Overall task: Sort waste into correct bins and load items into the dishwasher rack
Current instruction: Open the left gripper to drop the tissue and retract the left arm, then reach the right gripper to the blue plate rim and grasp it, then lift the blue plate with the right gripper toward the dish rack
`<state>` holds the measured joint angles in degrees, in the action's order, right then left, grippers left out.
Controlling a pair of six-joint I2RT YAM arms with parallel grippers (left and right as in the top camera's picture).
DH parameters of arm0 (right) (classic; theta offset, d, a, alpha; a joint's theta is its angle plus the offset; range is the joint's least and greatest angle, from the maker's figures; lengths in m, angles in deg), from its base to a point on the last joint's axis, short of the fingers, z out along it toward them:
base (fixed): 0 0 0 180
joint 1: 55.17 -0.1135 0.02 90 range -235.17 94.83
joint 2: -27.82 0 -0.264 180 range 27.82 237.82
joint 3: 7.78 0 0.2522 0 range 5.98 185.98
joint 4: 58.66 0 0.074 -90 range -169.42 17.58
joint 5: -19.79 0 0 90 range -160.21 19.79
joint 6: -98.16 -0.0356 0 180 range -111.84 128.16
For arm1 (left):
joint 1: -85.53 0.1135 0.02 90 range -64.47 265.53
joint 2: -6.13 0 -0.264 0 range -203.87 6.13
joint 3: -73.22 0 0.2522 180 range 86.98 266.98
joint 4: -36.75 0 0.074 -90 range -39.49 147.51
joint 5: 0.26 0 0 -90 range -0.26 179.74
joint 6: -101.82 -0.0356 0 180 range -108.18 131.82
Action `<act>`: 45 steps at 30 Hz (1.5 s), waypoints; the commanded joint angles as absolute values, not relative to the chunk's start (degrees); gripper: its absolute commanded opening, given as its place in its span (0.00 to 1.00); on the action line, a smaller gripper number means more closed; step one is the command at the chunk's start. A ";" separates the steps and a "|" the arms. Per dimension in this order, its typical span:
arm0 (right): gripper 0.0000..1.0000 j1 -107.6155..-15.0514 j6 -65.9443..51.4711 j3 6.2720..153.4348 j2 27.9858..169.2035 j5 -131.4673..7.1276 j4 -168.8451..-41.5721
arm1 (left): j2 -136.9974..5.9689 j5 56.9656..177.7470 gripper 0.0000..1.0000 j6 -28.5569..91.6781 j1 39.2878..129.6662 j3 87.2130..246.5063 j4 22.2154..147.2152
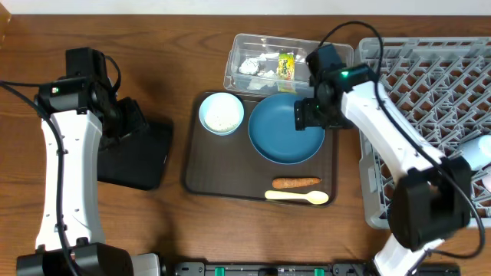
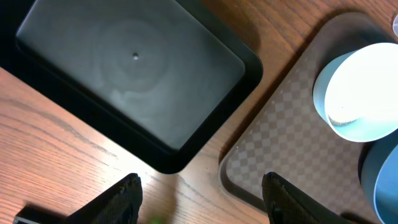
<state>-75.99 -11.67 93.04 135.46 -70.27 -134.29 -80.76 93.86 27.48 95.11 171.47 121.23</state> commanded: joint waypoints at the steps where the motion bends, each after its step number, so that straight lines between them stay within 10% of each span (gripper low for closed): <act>1: 0.82 -76.29 -14.14 93.24 138.80 -71.78 -134.64 | -80.02 93.79 0.64 28.27 95.15 172.19 121.64; 11: 0.67 -76.25 -15.00 93.22 148.33 -72.78 -136.56 | -80.02 93.82 0.65 28.27 95.15 172.19 121.64; 19: 0.02 -76.10 -15.50 93.22 149.44 -72.85 -136.69 | -80.02 94.84 0.65 28.47 95.15 172.19 121.64; 45: 0.01 -66.96 -2.28 93.28 114.82 -85.39 -130.88 | -80.02 94.89 0.65 28.47 95.15 172.19 121.62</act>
<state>-68.89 -6.62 93.15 118.98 -79.08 -132.10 -80.76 94.52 28.34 95.11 171.47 121.25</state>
